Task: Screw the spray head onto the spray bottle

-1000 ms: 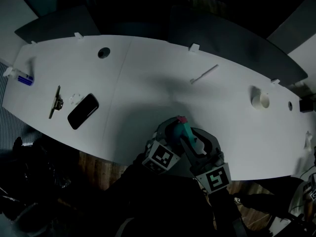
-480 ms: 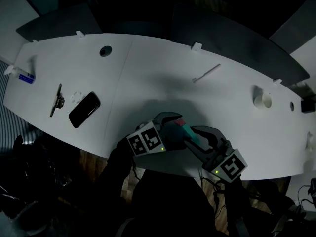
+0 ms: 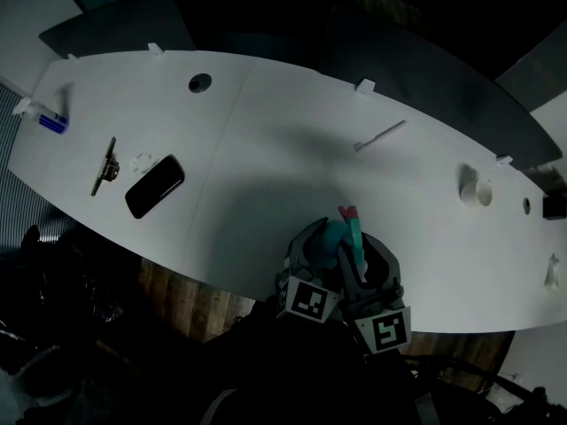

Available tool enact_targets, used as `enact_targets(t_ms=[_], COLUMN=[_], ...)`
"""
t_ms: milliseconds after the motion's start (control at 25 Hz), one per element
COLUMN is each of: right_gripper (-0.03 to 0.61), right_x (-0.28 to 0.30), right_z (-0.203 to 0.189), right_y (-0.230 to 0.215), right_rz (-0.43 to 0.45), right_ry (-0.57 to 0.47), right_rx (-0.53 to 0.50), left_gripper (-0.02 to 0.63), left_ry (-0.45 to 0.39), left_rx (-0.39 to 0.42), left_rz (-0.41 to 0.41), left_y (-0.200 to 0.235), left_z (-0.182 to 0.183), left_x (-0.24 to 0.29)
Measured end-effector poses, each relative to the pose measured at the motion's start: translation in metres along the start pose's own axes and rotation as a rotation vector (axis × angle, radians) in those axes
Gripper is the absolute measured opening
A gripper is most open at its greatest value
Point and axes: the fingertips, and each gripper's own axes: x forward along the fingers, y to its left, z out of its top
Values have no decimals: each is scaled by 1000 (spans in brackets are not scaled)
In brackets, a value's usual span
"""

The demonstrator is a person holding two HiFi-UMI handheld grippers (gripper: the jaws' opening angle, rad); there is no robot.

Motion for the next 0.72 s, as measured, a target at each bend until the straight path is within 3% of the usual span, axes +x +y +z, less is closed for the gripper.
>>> enact_targets(t_ms=[40, 120, 200, 320, 400, 440, 520, 600, 720], right_gripper=[130, 130, 129, 130, 130, 130, 130, 130, 130], right_x=[0, -2, -3, -1, 3, 5, 9, 10, 10], right_z=[-2, -6, -8, -6, -4, -2, 1, 3, 2], right_y=[0, 0, 0, 4, 4, 2, -2, -3, 0], right_rz=[13, 98, 236, 457, 539, 542, 477, 349, 162], right_ry=[14, 46, 63, 83, 99, 94, 55, 7, -14], right_rx=[16, 63, 99, 59, 33, 14, -21, -45, -76], left_gripper=[383, 389, 439, 440, 398, 397, 394, 393, 393], left_ry=[6, -14, -8, 140, 212, 212, 159, 94, 64], left_rx=[18, 62, 96, 236, 337, 344, 284, 203, 98], left_rz=[-4, -124, -335, -702, -830, -829, -707, -494, -160], left_y=[-1, 0, 4, -11, -21, -21, -15, -7, 4], left_z=[-1, 4, 8, -6, -16, -16, -13, -8, -5], left_x=[-1, -6, -11, -4, 2, 5, 10, 13, 12])
